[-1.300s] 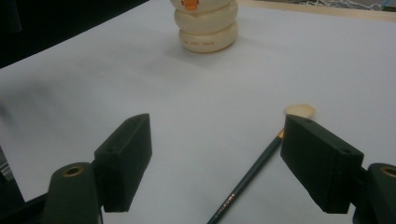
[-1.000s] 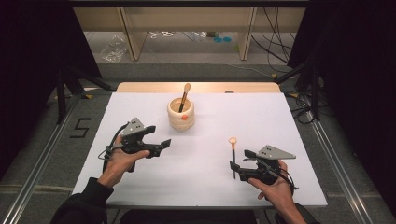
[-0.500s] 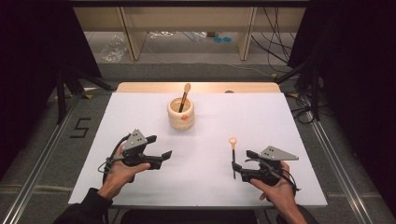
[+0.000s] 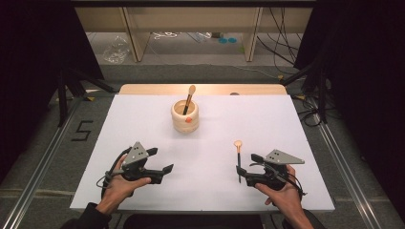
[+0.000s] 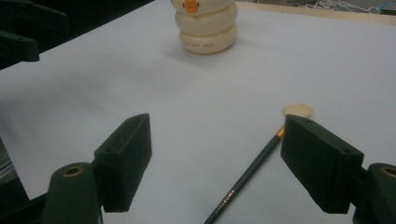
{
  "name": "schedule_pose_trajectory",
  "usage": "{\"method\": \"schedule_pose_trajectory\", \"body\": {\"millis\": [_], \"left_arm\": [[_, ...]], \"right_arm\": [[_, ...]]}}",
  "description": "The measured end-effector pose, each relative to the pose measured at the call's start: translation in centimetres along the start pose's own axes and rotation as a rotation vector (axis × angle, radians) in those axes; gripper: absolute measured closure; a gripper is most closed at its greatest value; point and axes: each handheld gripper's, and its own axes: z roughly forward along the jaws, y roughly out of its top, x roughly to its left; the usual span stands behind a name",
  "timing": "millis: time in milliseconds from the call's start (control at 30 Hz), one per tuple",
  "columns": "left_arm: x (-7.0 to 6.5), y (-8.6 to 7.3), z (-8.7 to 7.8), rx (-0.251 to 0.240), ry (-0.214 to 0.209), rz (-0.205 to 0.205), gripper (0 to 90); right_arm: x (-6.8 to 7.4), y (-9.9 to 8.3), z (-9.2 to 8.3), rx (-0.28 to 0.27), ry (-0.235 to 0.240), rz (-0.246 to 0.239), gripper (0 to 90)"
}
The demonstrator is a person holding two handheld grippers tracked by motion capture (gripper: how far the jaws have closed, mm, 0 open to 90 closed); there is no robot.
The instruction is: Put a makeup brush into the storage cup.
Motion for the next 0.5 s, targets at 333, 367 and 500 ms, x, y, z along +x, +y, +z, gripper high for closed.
{"method": "schedule_pose_trajectory", "body": {"millis": [333,367,500], "left_arm": [[-0.8,-0.7,-0.5,0.009,0.001,0.019,16.4],[-0.9,-0.6,-0.7,0.004,0.0,0.016,16.4],[-1.3,-0.8,-0.7,0.002,-0.009,0.013,16.4]], "right_arm": [[0.0,0.0,0.0,0.0,0.001,0.0,25.6],[0.0,0.0,0.0,0.0,-0.003,0.004,25.6],[0.0,0.0,0.0,-0.002,-0.037,-0.04,25.6]]}}
